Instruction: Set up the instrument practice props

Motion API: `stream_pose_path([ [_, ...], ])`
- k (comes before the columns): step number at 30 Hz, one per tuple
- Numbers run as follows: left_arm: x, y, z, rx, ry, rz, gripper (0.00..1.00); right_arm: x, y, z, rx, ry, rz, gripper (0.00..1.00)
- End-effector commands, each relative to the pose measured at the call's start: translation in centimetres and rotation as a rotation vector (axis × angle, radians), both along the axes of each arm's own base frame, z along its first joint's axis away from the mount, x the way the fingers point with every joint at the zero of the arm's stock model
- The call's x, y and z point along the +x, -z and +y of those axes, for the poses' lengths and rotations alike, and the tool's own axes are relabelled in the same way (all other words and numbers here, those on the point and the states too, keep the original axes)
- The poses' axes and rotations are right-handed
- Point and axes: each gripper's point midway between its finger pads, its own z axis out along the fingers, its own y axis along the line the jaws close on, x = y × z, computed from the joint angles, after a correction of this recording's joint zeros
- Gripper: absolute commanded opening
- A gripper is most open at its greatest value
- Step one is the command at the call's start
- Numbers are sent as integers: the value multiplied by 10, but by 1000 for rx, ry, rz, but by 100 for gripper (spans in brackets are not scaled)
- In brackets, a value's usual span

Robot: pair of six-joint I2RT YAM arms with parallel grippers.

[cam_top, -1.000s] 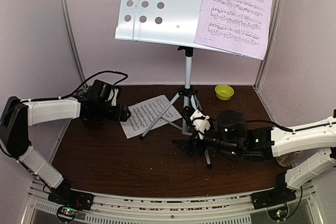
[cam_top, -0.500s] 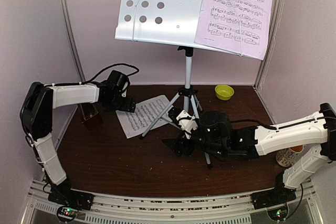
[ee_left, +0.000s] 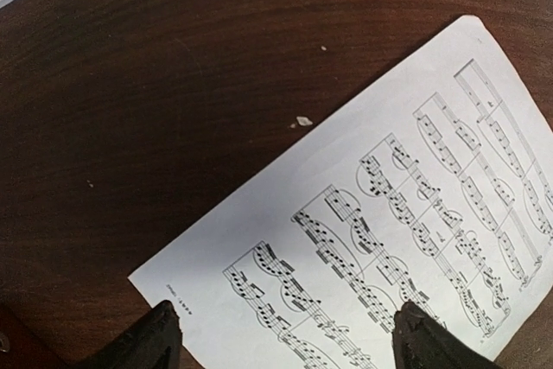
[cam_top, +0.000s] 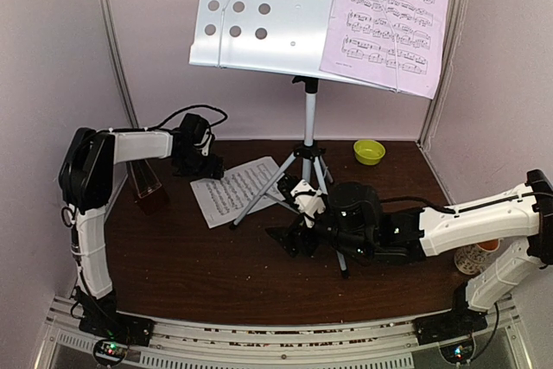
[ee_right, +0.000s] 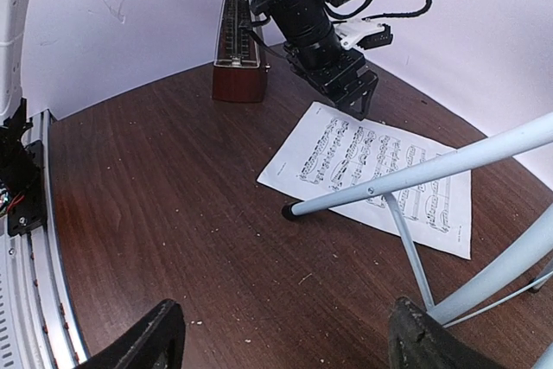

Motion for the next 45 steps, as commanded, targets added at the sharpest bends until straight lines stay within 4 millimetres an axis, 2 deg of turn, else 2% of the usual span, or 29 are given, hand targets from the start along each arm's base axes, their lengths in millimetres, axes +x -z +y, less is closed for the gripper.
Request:
stream_pose_path([
  [1, -17, 18, -3, -20, 23, 60, 87, -1, -11, 0, 45, 11, 1, 82],
  [6, -42, 39, 2, -33, 14, 120, 86, 0, -12, -2, 35, 14, -8, 82],
  [11, -64, 52, 9, -45, -18, 150, 86, 1, -13, -1, 30, 17, -15, 83],
  [14, -84, 58, 15, -17, -46, 169, 86, 2, -13, 0, 26, 16, -17, 83],
  [19, -139, 64, 14, 20, -59, 209, 87, 2, -11, 1, 20, 12, -16, 83],
  [21, -169, 66, 11, 17, -50, 239, 87, 1, -11, 1, 17, 7, -14, 83],
  [24, -202, 57, 3, -15, -41, 250, 87, 1, -11, 2, 14, 5, -13, 83],
  [26, -212, 44, 0, -69, -53, 241, 87, 1, -10, 4, 9, 0, -14, 83],
  [29, -199, 6, 15, -59, -101, 119, 89, 2, -10, 8, 2, -8, -14, 83],
  [31, -179, -19, 22, -69, -107, 48, 90, 2, -11, 12, 6, -16, -12, 83],
  [34, -144, -37, 29, -57, -99, 4, 93, 2, -12, 18, 6, -27, -8, 83],
  [39, -96, -42, 49, -49, -155, -28, 94, 3, -19, 17, 14, -19, -10, 83],
  [41, -84, -39, 59, -46, -185, -29, 94, 3, -20, 18, 15, -17, -10, 83],
  [45, -68, -21, 69, -18, -224, -5, 97, 3, -20, 20, 18, -20, -5, 83],
])
